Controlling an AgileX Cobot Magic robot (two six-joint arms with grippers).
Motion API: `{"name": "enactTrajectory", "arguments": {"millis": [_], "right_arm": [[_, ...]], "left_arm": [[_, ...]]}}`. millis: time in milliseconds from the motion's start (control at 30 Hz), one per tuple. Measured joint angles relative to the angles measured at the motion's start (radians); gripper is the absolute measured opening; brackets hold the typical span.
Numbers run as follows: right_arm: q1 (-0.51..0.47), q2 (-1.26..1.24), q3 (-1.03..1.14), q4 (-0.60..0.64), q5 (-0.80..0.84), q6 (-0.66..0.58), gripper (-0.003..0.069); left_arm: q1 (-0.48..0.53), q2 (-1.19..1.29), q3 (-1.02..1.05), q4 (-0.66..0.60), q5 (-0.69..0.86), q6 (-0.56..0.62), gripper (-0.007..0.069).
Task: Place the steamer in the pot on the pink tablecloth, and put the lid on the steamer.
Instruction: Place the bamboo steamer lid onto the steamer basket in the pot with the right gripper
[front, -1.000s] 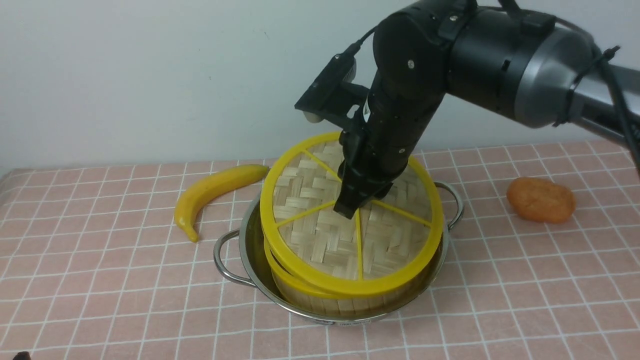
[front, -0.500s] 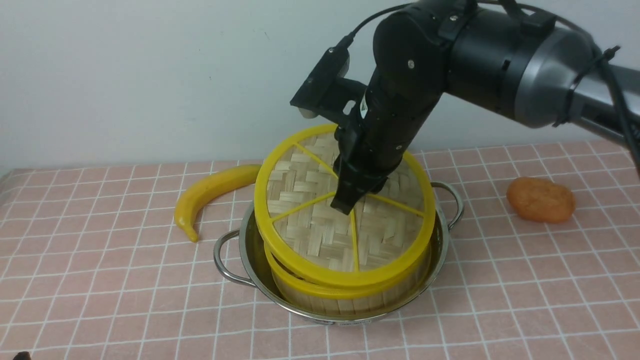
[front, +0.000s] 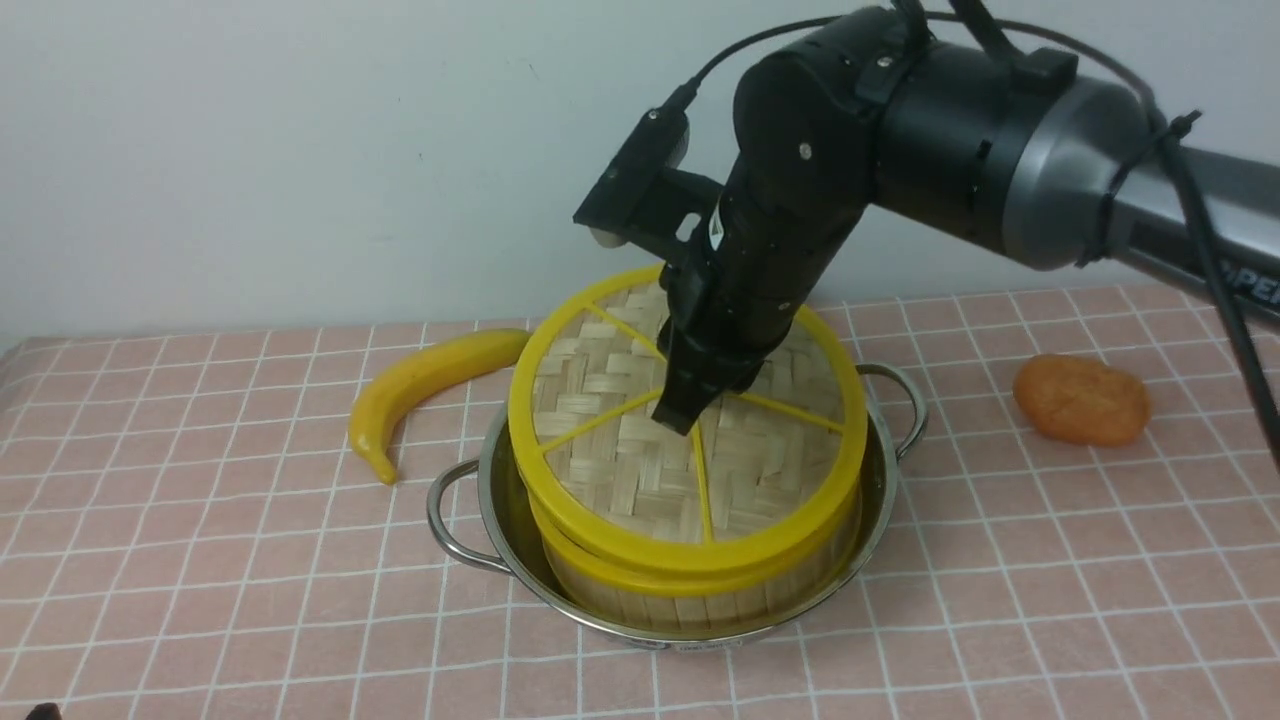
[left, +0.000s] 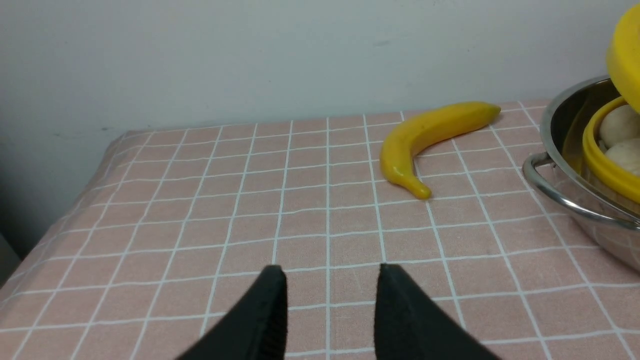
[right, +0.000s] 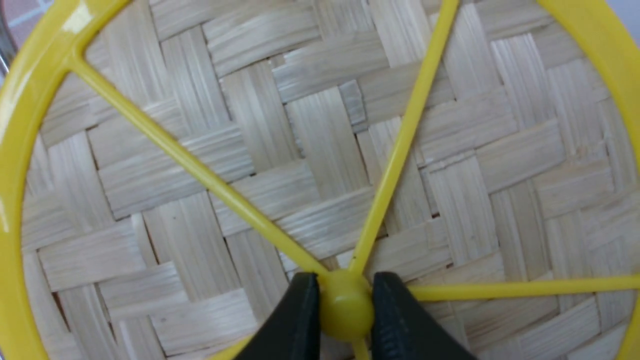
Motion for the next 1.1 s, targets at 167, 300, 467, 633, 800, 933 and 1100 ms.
{"name": "enactTrajectory", "arguments": {"millis": [167, 300, 467, 633, 800, 933, 1100], "right_arm": [[0.000, 0.004, 0.000, 0.000, -0.030, -0.003, 0.0148], [0.000, 0.016, 0.000, 0.002, -0.025, -0.003, 0.0148], [0.000, 0.009, -0.004, -0.001, -0.011, -0.008, 0.0148], [0.000, -0.052, -0.035, 0.009, 0.065, 0.008, 0.0148], [-0.002, -0.086, -0.036, 0.009, 0.090, 0.029, 0.0148], [-0.007, -0.037, -0.012, 0.017, 0.089, 0.015, 0.0148], [-0.013, 0.025, -0.010, 0.009, 0.055, 0.005, 0.0148]], "left_arm": [[0.000, 0.000, 0.000, 0.000, 0.000, 0.000, 0.0243], [0.000, 0.000, 0.000, 0.000, 0.000, 0.000, 0.0243], [0.000, 0.000, 0.000, 0.000, 0.000, 0.000, 0.0243], [0.000, 0.000, 0.000, 0.000, 0.000, 0.000, 0.0243], [0.000, 0.000, 0.000, 0.000, 0.000, 0.000, 0.0243], [0.000, 0.000, 0.000, 0.000, 0.000, 0.000, 0.0243], [0.000, 0.000, 0.000, 0.000, 0.000, 0.000, 0.0243]]}}
